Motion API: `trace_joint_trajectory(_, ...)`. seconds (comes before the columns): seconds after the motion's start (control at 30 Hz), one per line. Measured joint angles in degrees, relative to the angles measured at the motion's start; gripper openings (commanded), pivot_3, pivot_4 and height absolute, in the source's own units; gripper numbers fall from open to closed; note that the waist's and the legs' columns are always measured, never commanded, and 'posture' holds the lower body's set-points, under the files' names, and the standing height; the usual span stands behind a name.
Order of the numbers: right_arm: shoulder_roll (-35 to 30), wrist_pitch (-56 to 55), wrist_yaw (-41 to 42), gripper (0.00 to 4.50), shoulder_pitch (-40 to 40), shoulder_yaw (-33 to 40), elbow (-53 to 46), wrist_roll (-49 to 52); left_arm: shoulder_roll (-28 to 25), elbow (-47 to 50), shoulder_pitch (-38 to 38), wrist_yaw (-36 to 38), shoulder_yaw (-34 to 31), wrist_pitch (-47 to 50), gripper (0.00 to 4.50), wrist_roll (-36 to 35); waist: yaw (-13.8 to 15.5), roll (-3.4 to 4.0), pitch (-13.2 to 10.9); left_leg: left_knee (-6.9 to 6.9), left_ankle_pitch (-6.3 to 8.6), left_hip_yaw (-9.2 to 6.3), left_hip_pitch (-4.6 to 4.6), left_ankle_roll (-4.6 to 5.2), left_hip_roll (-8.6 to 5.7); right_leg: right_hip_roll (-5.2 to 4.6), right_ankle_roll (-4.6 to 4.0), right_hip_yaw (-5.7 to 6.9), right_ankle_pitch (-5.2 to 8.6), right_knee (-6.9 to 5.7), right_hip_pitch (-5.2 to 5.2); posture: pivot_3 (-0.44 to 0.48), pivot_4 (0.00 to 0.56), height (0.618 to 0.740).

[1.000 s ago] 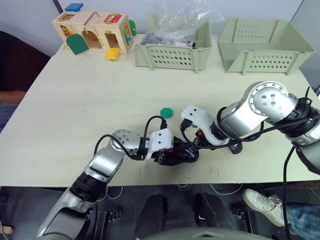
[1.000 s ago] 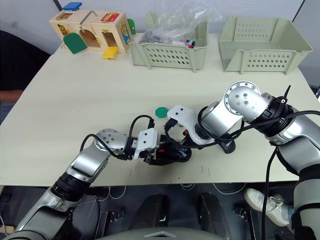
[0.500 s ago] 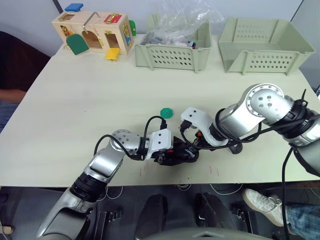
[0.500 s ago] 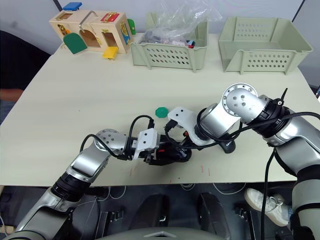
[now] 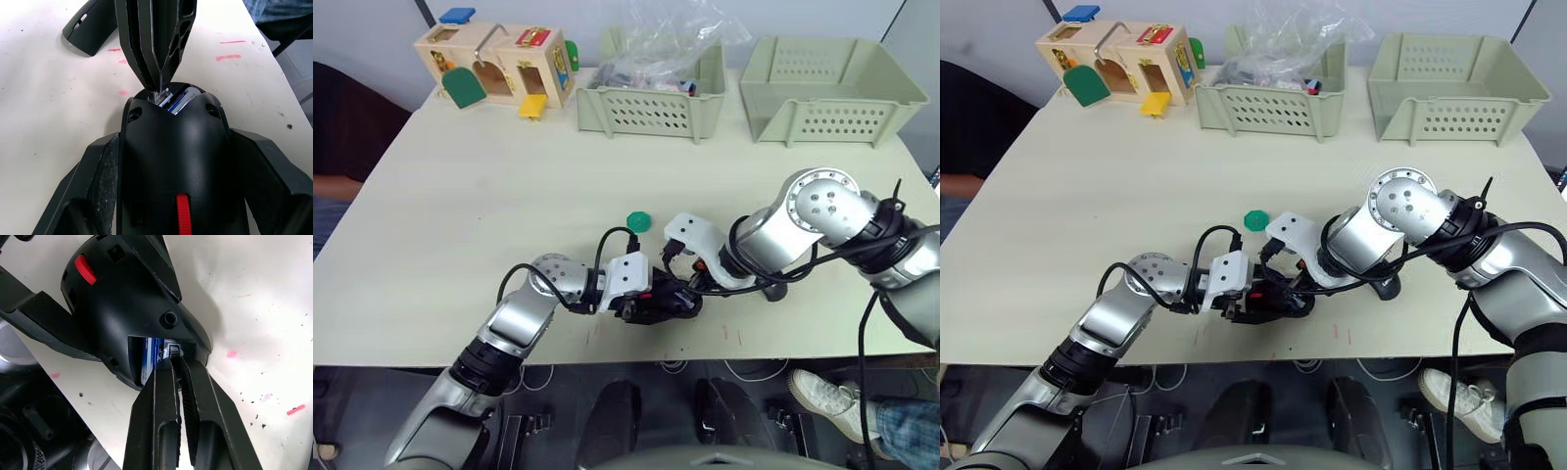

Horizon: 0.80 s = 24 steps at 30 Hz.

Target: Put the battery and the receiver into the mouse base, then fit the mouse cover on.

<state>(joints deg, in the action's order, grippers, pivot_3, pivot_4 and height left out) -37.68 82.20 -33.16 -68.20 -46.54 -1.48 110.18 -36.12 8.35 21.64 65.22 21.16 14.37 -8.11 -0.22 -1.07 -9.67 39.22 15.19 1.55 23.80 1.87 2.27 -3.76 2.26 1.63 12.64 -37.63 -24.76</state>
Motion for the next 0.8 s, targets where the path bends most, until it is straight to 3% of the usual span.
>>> trace_joint_trajectory(0.8,5.5,6.9,2.8,0.0,-3.2,0.1,4.2,-5.1,0.0,0.4,-0.5,0.0,-0.4,0.7,2.89,0.0,-0.4,0.03,0.1,-0.01,0.0,-0.08,-0.03,0.0,0.0,0.0,0.0,0.07,0.01,0.04,0.07,0.0,0.15,0.74)
